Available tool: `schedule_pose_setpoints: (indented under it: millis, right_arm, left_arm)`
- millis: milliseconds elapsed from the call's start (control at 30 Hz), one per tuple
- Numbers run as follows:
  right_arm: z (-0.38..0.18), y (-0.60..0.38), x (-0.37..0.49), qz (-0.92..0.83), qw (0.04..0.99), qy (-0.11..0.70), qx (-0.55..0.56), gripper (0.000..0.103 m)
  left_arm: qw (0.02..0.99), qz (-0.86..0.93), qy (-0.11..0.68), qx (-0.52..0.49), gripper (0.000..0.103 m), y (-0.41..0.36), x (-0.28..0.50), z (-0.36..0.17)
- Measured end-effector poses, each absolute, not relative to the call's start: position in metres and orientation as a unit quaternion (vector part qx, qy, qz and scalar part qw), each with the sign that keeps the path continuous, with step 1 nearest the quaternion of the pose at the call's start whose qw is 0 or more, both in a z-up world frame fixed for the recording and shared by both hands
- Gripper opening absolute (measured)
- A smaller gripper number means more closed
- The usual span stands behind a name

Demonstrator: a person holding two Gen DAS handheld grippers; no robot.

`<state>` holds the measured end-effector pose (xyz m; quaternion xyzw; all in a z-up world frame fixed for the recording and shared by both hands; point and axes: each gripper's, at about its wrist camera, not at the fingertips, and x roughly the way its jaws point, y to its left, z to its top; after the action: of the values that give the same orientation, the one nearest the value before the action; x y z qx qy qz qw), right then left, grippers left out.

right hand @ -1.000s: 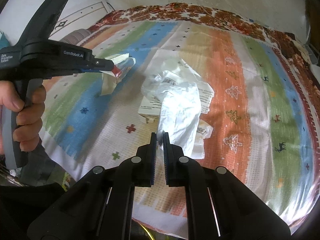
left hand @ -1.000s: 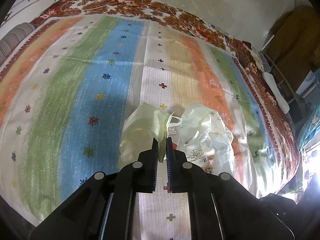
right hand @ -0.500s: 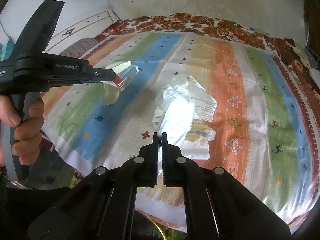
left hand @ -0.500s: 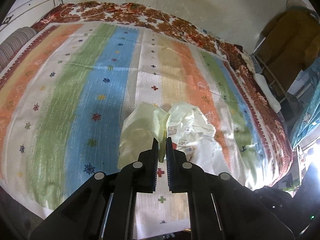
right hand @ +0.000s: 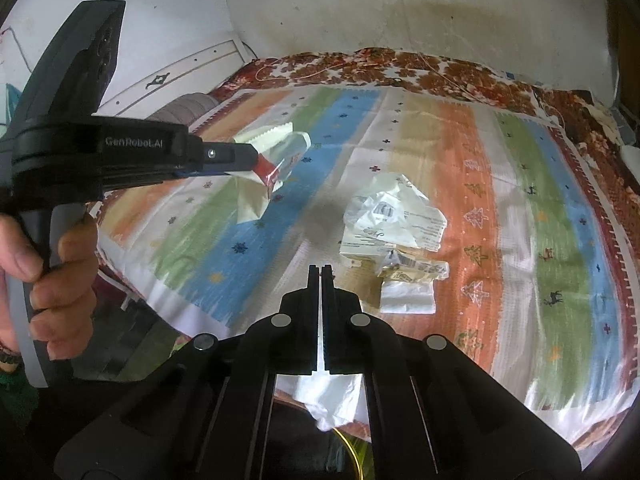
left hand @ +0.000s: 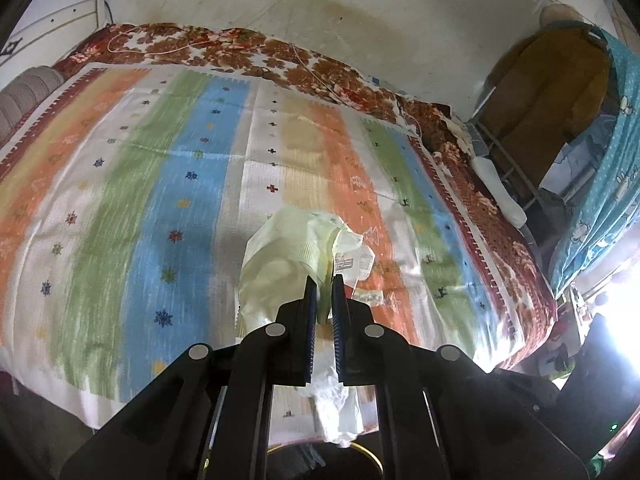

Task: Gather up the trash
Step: 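Lift and carry the yellowish tissue and white tissue with both tools over the bin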

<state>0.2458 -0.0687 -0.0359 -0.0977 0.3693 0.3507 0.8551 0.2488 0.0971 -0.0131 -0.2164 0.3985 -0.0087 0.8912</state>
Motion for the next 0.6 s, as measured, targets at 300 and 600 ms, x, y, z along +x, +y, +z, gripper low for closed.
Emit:
schedule_pose_setpoints:
  millis: [300, 600]
  right_arm:
    - [-0.057, -0.073, 0.24, 0.324, 0.844, 0.417, -0.096, 0.002]
    - [-0.092, -0.069, 0.245, 0.301, 0.832, 0.455, -0.105, 0.036]
  left_arm:
    - [0.881, 0.007, 0.411, -0.233, 0.007, 0.108, 0.233, -0.018]
    - [0.878, -0.001, 0.41, -0.246, 0.007, 0.109, 0.232, -0.017]
